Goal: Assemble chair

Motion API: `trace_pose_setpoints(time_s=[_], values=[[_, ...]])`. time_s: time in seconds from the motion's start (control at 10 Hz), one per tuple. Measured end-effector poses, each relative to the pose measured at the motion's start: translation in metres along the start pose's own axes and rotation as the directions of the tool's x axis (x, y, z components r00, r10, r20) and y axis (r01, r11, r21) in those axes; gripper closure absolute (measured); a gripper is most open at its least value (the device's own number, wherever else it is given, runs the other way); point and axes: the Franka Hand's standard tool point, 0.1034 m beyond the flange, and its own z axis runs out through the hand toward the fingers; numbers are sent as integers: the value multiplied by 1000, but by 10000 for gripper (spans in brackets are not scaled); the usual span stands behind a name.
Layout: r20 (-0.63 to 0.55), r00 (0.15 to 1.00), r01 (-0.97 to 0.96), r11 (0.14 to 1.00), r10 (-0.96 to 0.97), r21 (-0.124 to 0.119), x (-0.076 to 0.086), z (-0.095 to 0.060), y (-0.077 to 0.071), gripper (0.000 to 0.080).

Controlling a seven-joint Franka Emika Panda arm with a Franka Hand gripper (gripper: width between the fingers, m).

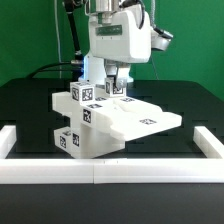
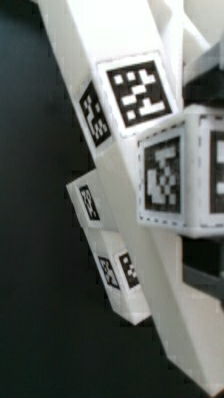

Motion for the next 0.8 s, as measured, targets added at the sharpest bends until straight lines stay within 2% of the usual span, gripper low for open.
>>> trace_pose_setpoints(time_s=[0.4, 0.8], values=[[4, 953, -304, 953, 304, 5, -2, 0, -4, 511], [12, 894, -447, 894, 447, 6, -3, 0, -4, 511]])
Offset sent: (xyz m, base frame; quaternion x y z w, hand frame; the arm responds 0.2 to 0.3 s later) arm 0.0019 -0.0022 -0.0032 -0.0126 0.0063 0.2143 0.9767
